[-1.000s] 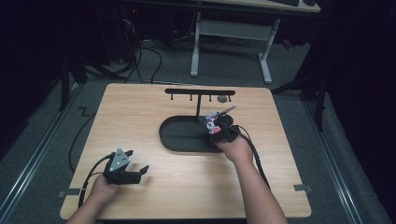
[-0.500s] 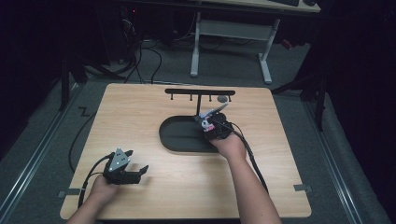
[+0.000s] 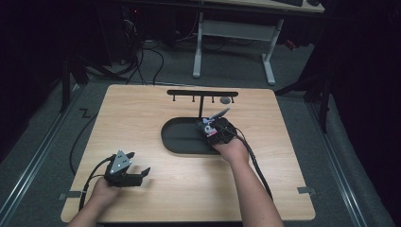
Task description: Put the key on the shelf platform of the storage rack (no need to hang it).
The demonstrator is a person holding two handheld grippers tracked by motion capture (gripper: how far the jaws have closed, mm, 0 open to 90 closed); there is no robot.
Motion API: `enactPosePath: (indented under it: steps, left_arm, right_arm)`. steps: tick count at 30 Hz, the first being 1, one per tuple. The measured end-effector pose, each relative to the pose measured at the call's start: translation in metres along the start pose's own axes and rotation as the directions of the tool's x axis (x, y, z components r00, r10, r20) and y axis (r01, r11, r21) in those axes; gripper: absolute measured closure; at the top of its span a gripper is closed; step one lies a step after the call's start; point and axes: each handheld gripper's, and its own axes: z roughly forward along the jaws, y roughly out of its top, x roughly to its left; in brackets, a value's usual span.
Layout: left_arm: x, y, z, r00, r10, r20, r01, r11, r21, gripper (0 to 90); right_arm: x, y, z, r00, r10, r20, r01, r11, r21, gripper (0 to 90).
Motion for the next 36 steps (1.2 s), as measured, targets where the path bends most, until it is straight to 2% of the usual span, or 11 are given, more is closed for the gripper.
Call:
enactPosePath:
  steps: [13,29,36]
  left_arm:
    - [-0.001,0.000,0.000,1.0000,0.003,-0.002,-0.003,1.0000,0.000,15.4]
    - [0.000,0.000,0.000,1.0000,0.000,0.000,0.000,1.0000,0.001,15.4]
    - [0.000,0.000,0.000,1.0000,0.001,-0.001,-0.001,1.0000,0.001,15.4]
  right_arm:
    - [-0.004,-0.014,0.002,0.9997,0.016,-0.017,-0.016,1.000,0.024,47.4]
    - [0.007,0.000,0.014,0.9998,0.004,-0.021,-0.004,0.999,0.036,45.7]
    - [0.008,0.001,0.015,0.9993,0.008,-0.037,-0.007,1.000,0.024,34.1]
